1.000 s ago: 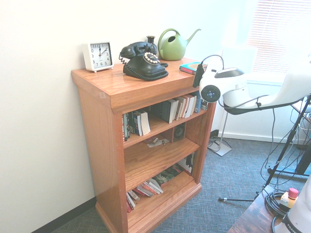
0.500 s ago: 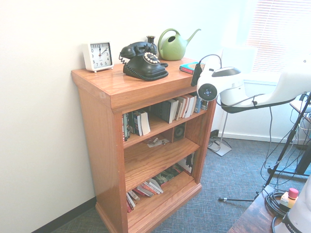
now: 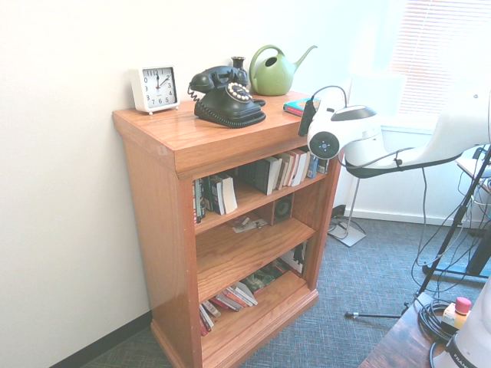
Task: Organize the shelf
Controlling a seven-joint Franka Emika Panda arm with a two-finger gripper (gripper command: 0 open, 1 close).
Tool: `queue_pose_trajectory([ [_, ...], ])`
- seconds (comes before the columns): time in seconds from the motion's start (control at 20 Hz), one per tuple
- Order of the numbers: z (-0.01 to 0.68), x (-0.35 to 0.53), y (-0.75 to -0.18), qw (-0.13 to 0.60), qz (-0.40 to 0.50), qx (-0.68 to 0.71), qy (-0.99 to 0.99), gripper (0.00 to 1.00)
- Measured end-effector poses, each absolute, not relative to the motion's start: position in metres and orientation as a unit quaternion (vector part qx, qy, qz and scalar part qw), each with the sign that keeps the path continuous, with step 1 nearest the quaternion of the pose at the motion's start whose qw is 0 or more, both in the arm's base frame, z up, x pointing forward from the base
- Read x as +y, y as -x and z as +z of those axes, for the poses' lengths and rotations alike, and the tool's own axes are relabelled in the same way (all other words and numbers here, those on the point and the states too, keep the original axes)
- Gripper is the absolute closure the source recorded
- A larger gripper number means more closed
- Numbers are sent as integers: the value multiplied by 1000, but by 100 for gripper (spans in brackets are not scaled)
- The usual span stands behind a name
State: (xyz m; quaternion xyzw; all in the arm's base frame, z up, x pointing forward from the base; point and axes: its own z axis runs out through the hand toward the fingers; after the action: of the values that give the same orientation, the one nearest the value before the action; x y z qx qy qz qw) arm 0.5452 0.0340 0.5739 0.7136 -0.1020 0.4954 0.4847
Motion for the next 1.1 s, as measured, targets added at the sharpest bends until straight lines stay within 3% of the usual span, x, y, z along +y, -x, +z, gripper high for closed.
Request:
queue_pose_trajectory([
  [0.75, 584, 34, -543, 477, 499, -116, -715, 100],
  [1.1, 629, 30, -504, 438, 511, -172, -719, 100],
])
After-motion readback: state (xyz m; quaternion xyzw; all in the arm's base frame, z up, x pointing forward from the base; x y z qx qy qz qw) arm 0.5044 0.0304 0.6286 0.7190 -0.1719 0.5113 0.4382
